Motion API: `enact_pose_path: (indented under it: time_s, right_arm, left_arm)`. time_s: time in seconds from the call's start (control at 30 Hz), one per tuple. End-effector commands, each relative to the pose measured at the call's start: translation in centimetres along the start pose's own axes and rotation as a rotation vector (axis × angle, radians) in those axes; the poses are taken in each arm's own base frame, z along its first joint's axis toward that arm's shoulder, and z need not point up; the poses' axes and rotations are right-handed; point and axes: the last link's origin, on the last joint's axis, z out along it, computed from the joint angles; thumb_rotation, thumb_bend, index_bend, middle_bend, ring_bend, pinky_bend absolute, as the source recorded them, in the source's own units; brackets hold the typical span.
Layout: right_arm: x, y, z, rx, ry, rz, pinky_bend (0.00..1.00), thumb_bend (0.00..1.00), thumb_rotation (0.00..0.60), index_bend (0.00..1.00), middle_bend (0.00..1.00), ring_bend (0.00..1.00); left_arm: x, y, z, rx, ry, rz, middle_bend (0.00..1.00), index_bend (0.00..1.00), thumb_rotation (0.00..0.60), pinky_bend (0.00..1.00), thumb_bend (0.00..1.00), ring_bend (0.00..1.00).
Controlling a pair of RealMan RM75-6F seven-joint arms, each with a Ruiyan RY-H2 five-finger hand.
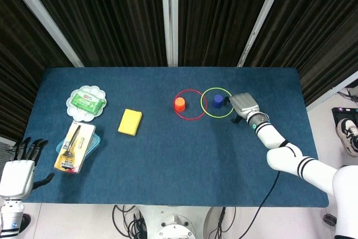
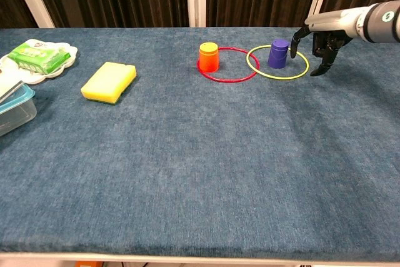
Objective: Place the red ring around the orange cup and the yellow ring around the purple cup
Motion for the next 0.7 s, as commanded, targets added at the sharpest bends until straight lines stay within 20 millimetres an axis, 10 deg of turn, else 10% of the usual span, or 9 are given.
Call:
enact_pose_path:
  time_s: [0.03, 0.23, 0.37, 0.5, 0.7]
  right_arm:
    - [0.1, 1.2, -4.3, 0.027, 0.076, 0.026, 0.98, 0.13, 0.6, 0.31, 0.87, 0.9]
    - [-1.2, 5.3, -14.5, -0.047, 0.275, 0.056, 0.91, 0.15, 0.6, 0.3, 0.75, 0.76]
    - [-3.2, 7.4, -21.1, -0.129, 0.363, 0.1, 0.65, 0.17, 0.6, 0.29, 0.59, 0.59]
    - [-4.8, 8.6, -25.6, -0.18, 0.418, 0.141, 0.28, 0.17, 0.6, 0.22, 0.38, 0.29]
    - [-6.3, 8.7, -29.8, -0.209, 0.477, 0.173, 0.17, 0.17, 0.6, 0.16, 0.23, 0.1]
  left_arm:
    - [0.1, -0.1, 0.1, 0.0, 0.006, -0.001, 0.12, 0.16, 0.6, 0.0, 0.12, 0.02]
    - [0.3, -0.4, 0.4, 0.003, 0.019, 0.0, 0.12, 0.16, 0.6, 0.0, 0.12, 0.02]
    - [0.5, -0.1, 0.8, -0.011, 0.028, 0.002, 0.12, 0.16, 0.6, 0.0, 0.12, 0.02]
    - [0.6, 0.3, 1.1, -0.019, 0.034, 0.006, 0.12, 0.16, 0.6, 0.0, 0.12, 0.02]
    - [0.9, 0.6, 1.3, -0.023, 0.042, 0.011, 0.12, 0.16, 0.6, 0.0, 0.12, 0.02]
